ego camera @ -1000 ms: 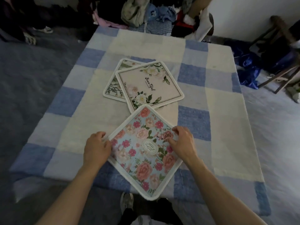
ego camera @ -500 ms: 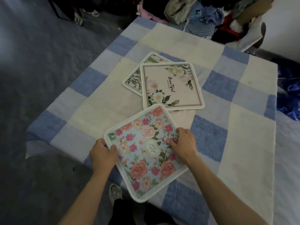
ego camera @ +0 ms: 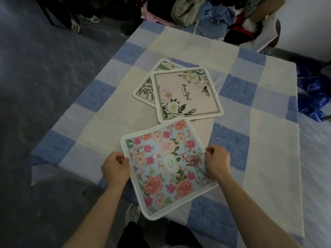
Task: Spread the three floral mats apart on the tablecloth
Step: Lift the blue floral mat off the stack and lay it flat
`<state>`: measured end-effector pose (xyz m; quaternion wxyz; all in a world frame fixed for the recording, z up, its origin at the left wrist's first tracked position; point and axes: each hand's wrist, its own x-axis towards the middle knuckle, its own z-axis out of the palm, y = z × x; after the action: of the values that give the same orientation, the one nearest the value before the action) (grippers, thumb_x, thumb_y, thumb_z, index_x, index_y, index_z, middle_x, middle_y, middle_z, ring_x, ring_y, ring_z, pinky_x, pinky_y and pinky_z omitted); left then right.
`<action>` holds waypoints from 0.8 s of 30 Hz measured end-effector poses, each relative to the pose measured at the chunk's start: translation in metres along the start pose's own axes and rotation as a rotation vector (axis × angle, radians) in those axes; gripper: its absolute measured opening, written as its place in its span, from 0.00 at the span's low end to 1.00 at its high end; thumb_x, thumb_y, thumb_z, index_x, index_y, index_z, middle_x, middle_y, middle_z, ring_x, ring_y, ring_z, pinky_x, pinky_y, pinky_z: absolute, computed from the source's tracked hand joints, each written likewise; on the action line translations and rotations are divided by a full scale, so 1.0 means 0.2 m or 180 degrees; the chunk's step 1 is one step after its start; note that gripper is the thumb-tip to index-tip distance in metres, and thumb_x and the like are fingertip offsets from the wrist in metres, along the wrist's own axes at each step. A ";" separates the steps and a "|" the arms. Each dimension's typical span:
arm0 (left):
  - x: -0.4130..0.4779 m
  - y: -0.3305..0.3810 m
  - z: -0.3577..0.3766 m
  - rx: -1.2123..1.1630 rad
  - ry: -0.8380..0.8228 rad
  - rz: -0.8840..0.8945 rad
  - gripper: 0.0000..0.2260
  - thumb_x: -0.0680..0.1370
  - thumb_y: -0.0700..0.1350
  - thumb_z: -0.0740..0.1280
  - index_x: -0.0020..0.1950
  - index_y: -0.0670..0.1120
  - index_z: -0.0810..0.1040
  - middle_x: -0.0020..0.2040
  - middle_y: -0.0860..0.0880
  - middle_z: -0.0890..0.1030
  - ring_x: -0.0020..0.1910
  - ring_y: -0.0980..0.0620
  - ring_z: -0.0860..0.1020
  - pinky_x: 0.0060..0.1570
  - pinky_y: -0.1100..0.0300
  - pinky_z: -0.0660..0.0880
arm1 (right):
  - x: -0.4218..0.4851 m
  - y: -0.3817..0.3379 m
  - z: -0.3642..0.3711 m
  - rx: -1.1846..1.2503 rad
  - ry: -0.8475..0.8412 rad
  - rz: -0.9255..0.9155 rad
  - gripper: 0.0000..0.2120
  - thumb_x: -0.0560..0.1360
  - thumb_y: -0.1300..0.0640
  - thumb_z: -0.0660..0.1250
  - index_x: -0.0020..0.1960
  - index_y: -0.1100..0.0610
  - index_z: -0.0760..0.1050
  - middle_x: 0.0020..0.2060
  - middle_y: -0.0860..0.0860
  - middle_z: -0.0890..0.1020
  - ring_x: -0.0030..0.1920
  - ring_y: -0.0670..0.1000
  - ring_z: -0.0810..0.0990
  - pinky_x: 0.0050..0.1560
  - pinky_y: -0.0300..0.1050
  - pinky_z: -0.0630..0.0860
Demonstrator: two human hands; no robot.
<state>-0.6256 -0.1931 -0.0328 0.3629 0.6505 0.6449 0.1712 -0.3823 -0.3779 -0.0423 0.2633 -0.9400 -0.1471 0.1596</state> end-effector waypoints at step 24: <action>0.46 0.37 -0.01 0.0304 -0.0921 0.1645 0.05 0.71 0.38 0.73 0.46 0.43 0.85 0.36 0.53 0.80 0.32 0.66 0.72 0.32 0.73 0.63 | -0.52 -0.11 0.03 0.0667 0.0656 0.1100 0.03 0.76 0.62 0.65 0.45 0.55 0.76 0.36 0.47 0.79 0.35 0.40 0.75 0.28 0.30 0.64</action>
<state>-0.5640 -0.0962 -0.0038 0.3644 0.8271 0.4068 0.1329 -0.4826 -0.3936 -0.0123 0.3419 -0.9300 0.0612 0.1199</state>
